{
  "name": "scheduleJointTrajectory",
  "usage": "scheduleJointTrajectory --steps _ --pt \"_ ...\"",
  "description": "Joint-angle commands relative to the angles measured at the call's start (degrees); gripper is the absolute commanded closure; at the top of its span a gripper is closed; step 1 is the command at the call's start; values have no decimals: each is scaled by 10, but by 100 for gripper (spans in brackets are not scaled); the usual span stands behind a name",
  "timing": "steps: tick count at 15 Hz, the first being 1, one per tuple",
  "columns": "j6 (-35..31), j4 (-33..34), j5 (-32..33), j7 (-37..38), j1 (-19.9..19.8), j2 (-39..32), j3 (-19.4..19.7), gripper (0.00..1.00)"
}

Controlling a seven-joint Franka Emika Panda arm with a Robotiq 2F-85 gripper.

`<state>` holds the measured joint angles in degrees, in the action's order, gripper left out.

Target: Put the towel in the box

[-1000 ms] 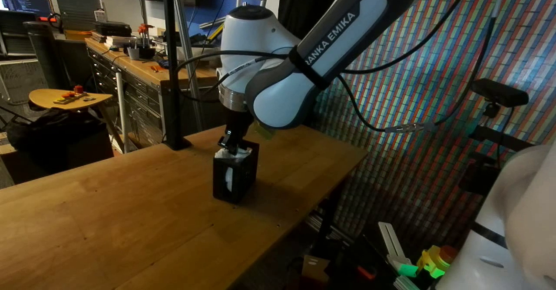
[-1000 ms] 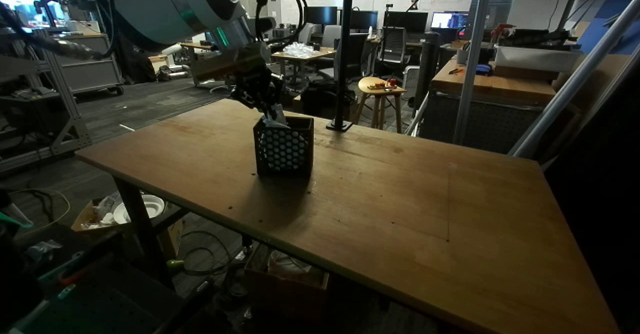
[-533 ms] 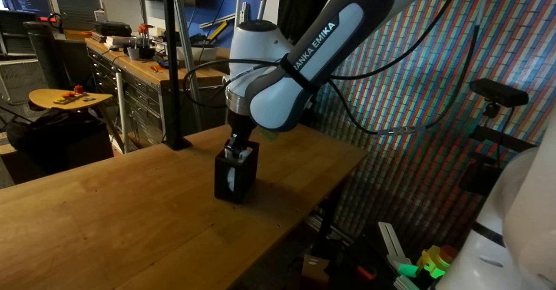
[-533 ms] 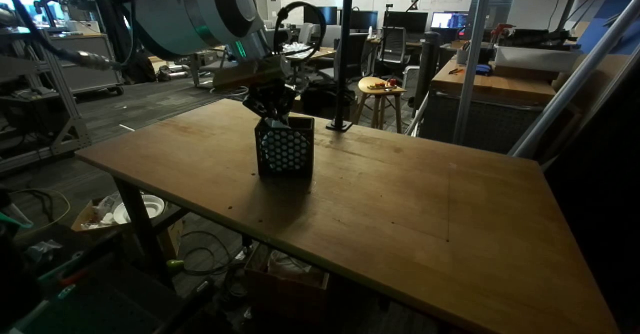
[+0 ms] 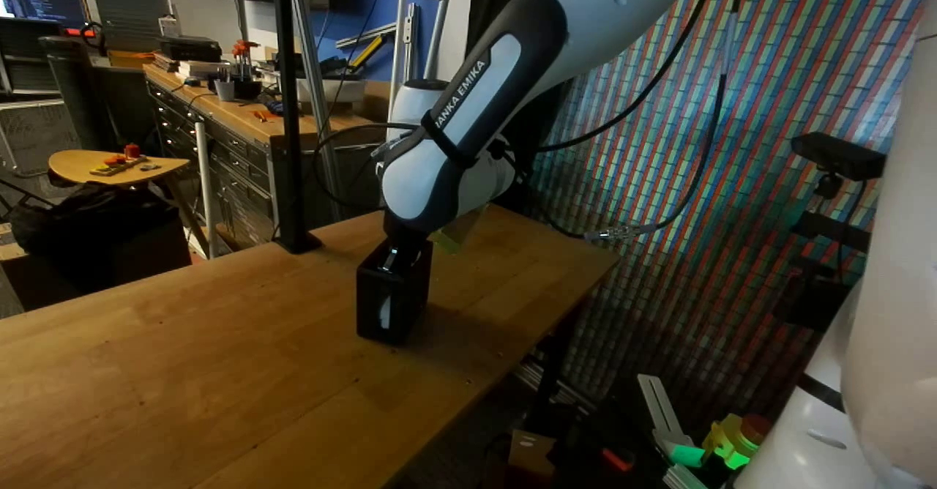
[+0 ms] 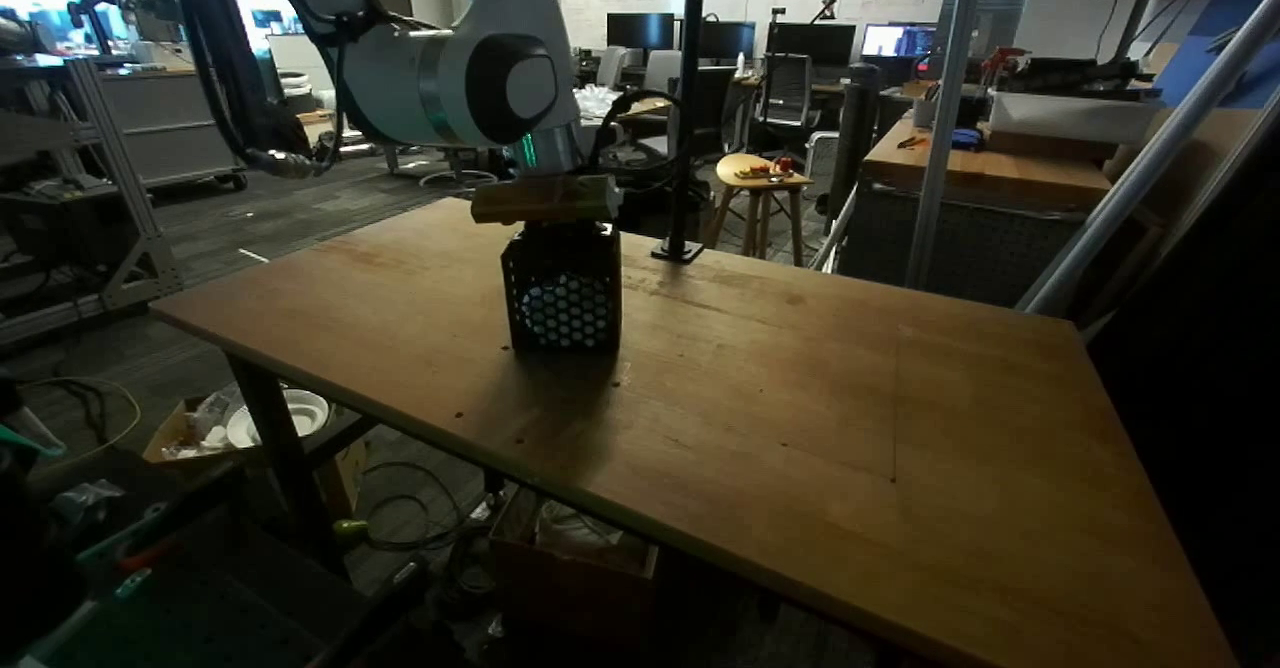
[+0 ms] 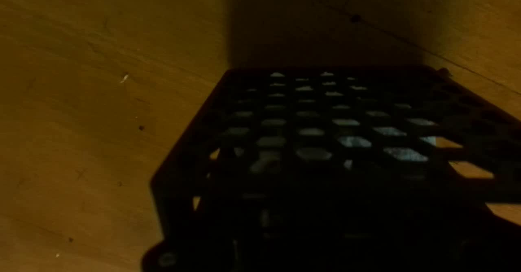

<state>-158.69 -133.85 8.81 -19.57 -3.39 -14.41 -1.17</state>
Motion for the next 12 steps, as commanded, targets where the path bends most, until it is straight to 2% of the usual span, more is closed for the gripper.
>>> scheduleJointTrajectory --steps 1,7,8,10,12 --pt "12 33 -64 -60 -26 -63 -37 90" --pt "53 32 -64 -52 -24 -30 -30 88" --pt "58 29 -59 -45 -22 -20 -27 82" --pt "67 25 -51 -32 -17 -1 -21 56" --pt "70 20 -48 -22 -14 18 -18 41"
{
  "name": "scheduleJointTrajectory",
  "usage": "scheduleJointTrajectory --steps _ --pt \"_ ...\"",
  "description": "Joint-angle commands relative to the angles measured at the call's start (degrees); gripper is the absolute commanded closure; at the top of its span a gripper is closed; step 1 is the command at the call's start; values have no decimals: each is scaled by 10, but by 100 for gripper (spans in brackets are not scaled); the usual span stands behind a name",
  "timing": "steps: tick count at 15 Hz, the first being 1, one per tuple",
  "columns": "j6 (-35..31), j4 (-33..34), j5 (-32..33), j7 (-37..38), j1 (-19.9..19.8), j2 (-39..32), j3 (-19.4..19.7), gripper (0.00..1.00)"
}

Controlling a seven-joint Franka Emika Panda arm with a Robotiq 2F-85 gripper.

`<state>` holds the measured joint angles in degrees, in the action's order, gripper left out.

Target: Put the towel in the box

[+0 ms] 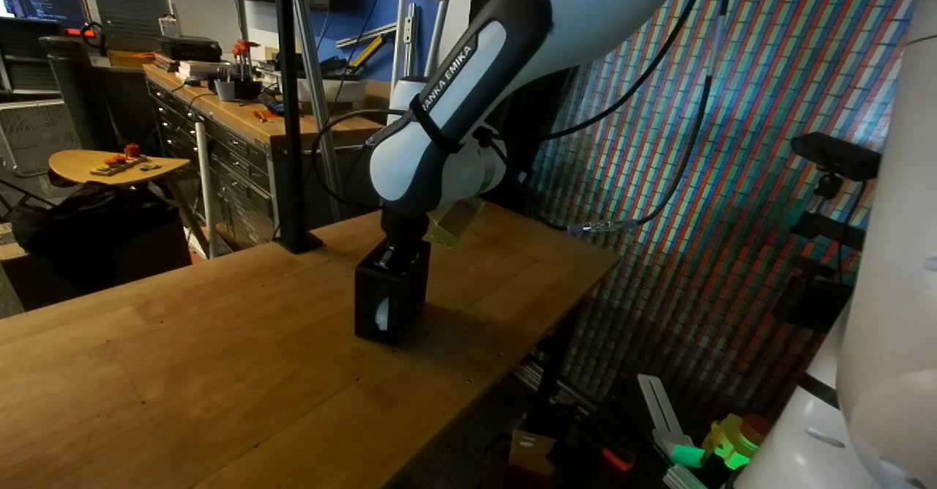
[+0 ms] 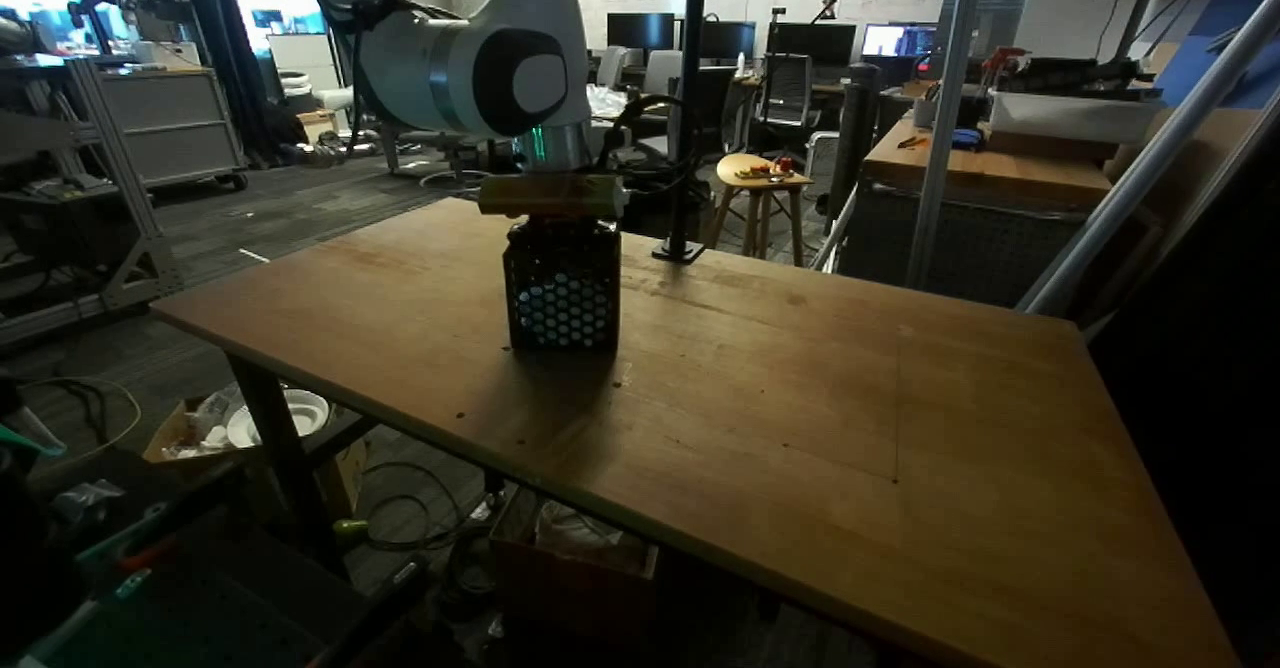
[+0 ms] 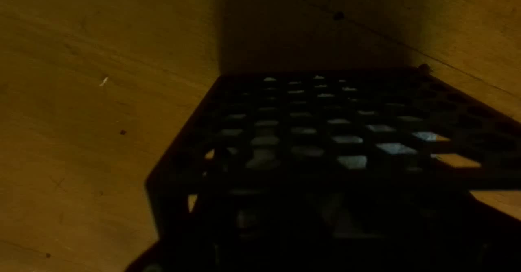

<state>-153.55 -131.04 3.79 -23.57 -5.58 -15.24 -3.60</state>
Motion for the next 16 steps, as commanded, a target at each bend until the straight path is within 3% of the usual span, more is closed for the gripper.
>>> scheduleJointTrajectory --steps 1,4,8,14,15,16 --pt "24 -11 7 26 11 40 9 36" --pt "42 -12 26 51 21 71 18 32" --pt "73 -12 63 86 31 118 28 46" --pt "106 -14 113 132 35 173 30 51" --pt "109 -15 120 139 35 180 30 56" --pt "109 -18 124 143 34 189 30 76"
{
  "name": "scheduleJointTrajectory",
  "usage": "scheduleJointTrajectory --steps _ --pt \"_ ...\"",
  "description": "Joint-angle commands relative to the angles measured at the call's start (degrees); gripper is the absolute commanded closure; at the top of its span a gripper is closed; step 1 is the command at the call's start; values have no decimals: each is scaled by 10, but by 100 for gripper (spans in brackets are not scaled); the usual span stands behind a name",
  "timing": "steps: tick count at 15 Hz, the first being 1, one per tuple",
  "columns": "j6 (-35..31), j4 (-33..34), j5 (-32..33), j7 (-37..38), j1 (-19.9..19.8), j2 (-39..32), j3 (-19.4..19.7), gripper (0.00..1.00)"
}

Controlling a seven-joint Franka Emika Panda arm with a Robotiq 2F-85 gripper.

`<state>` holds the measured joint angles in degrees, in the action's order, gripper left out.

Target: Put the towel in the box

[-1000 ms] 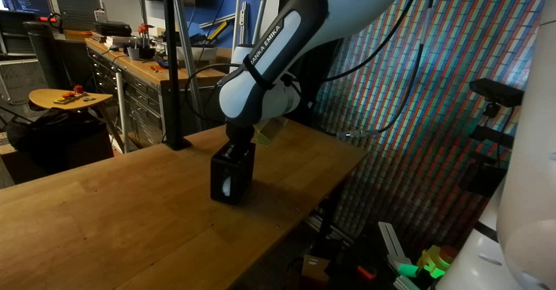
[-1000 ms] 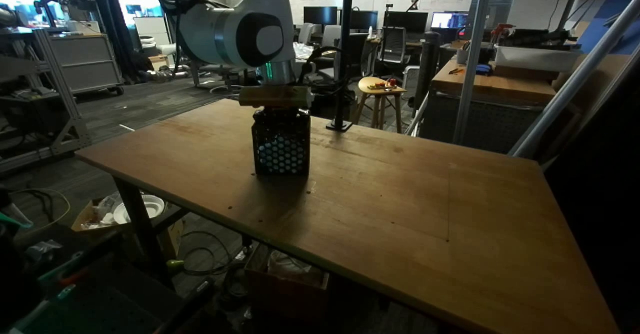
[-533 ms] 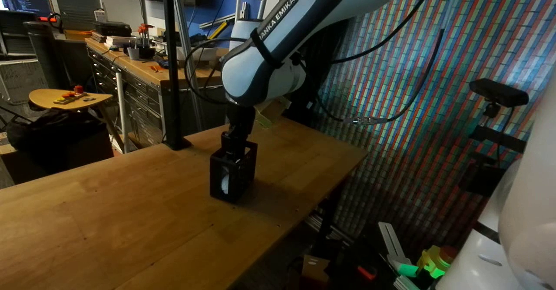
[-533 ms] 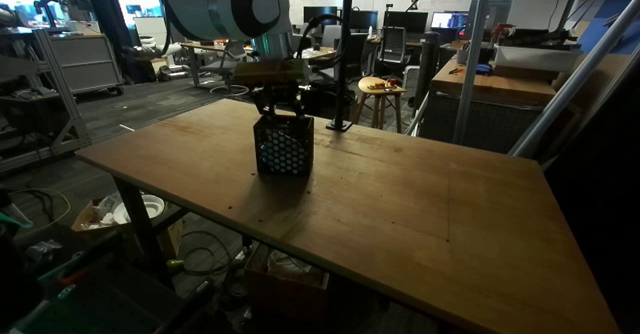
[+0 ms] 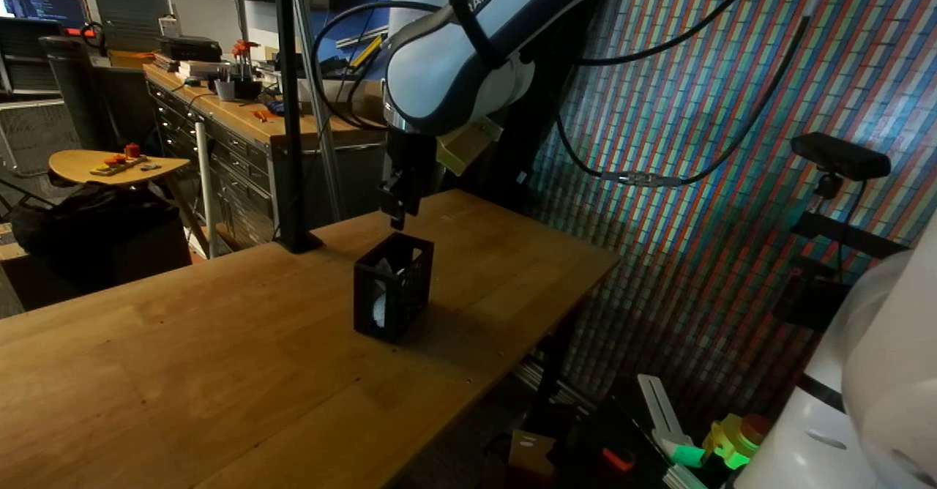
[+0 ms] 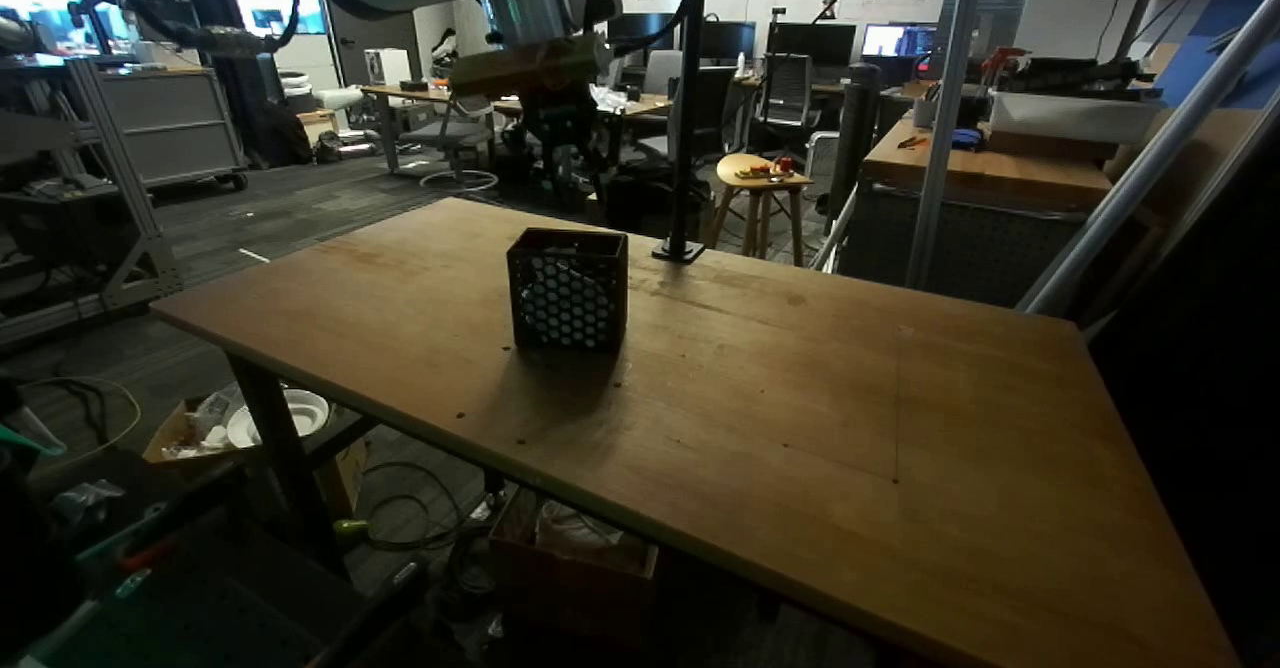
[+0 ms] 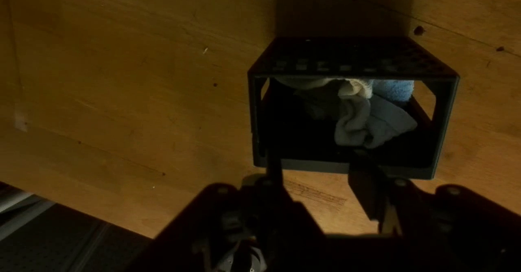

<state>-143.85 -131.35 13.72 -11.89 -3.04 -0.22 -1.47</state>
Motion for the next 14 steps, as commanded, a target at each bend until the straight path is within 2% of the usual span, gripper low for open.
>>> scheduleJointTrajectory --steps 1,2,4,6,9,14 --pt "13 -16 31 32 8 45 9 81" --pt "14 -18 34 36 7 50 9 90" --pt "12 -20 38 40 6 58 9 96" --pt "8 -23 36 40 7 59 8 96" --pt "6 -22 33 41 9 48 6 89" --pt "-7 -28 22 42 18 22 3 90"
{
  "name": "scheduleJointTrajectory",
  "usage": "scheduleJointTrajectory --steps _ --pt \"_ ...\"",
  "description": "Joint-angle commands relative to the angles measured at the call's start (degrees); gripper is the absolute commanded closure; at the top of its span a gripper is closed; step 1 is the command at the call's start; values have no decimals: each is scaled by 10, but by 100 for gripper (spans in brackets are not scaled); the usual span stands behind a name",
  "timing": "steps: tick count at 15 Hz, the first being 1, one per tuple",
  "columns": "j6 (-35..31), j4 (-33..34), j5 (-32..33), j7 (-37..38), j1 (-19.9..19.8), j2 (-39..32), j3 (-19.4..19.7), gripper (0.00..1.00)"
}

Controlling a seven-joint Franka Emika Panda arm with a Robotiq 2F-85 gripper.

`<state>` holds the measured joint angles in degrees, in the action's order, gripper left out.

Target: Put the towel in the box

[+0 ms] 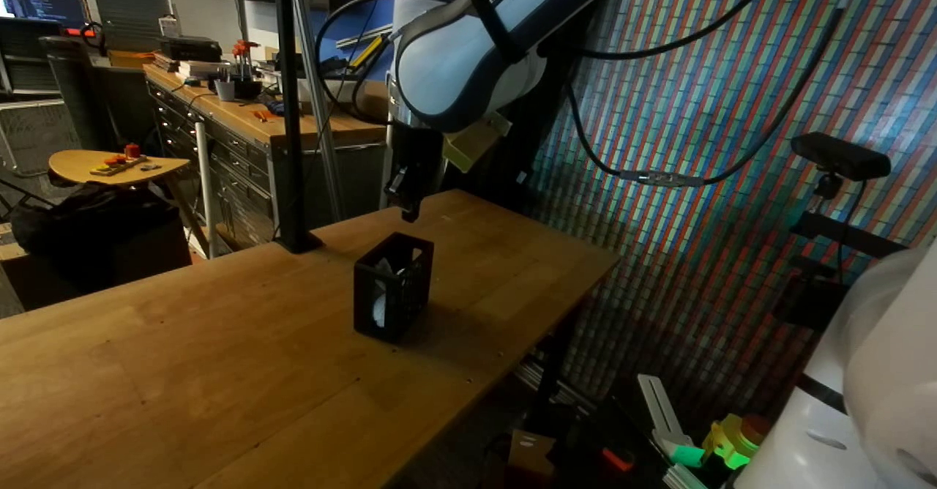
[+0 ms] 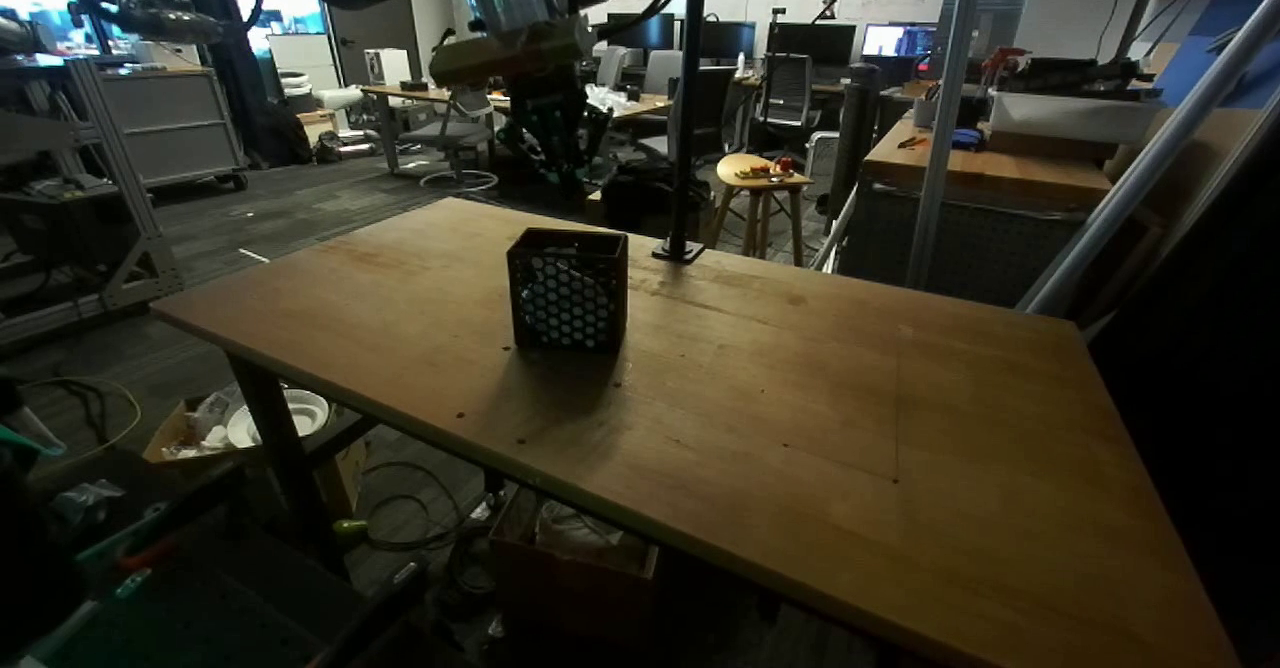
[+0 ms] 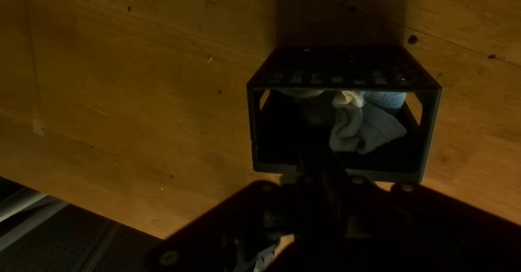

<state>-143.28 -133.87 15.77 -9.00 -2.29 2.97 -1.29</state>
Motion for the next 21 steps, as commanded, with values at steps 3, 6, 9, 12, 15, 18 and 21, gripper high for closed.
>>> scheduleJointTrajectory --steps 3,6,9,12,15,18,21 --pt "-13 -4 -4 11 15 -28 2 91" --pt "-13 -2 -9 7 16 -47 3 90" --pt "-14 2 -15 2 15 -64 5 90" --pt "-20 7 -22 -5 13 -79 7 90" --pt "-22 20 -31 -14 10 -97 8 90" --pt "-21 36 -41 -24 8 -116 7 90" --pt "-21 50 -60 -41 4 -137 5 90"
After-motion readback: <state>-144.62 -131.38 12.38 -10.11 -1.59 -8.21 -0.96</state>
